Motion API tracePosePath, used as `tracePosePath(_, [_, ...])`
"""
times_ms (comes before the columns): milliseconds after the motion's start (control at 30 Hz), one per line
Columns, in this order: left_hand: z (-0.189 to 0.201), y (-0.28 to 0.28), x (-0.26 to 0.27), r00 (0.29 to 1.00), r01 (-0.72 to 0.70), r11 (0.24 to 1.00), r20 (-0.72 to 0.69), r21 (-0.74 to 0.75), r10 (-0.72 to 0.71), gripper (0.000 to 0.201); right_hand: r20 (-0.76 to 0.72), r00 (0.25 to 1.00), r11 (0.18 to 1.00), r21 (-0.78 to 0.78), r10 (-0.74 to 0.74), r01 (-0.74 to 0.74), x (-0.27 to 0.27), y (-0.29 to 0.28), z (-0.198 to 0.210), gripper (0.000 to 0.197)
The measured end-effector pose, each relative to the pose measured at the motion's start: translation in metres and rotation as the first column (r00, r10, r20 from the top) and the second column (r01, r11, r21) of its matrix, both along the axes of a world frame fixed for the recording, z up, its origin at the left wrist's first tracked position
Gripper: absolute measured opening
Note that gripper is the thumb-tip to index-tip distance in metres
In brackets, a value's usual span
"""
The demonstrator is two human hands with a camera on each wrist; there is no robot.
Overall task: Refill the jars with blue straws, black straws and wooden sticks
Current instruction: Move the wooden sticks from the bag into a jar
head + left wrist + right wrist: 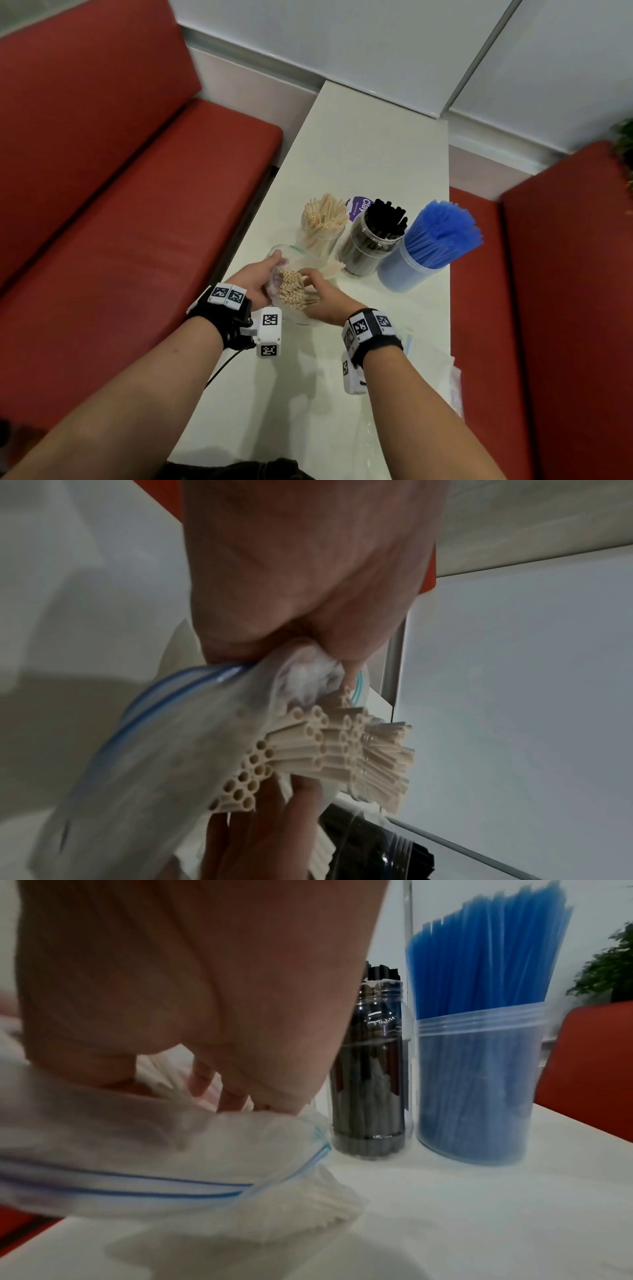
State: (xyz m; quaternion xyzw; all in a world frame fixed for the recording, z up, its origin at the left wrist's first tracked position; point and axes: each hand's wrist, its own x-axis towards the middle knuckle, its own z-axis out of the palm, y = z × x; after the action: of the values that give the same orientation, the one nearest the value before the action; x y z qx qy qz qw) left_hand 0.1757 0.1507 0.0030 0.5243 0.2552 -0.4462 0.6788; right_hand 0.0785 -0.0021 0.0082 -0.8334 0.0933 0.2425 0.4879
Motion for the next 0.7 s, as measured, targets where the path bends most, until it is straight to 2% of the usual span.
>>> tracePosePath(67, [0.0, -0.003, -0.003, 0.999, 0.032, 0.999, -0.003, 0.012, -0.032, 0.031, -0.01, 0.999, 0.997, -0.069, 0.042, -0.042, -0.006, 0.002, -0.005, 0.081])
tracePosePath(200, [0.002, -0.005, -0.007, 0.997, 0.069, 0.998, -0.022, -0.007, -0.069, 0.031, 0.122, 0.992, 0.984, -0.179, 0.001, 0.021, -0.015, 0.009, -0.01, 0.061])
tracePosePath(367, [0.002, 0.0, -0.006, 0.999, 0.037, 0.999, -0.029, -0.038, -0.038, 0.032, 0.156, 0.985, 0.978, -0.18, -0.073, 0.101, -0.021, 0.002, -0.012, 0.049])
tracePosePath(500, [0.0, 0.001, -0.008, 1.0, 0.019, 1.0, -0.012, 0.003, -0.019, 0.031, 0.238, 0.964, 0.966, -0.2, -0.116, 0.166, -0.022, -0.002, -0.011, 0.031])
tracePosePath(700, [0.003, 0.001, -0.006, 1.0, 0.014, 1.0, 0.002, -0.01, -0.014, 0.035, 0.253, 0.94, 0.949, -0.158, -0.228, 0.273, -0.018, -0.005, -0.004, 0.033])
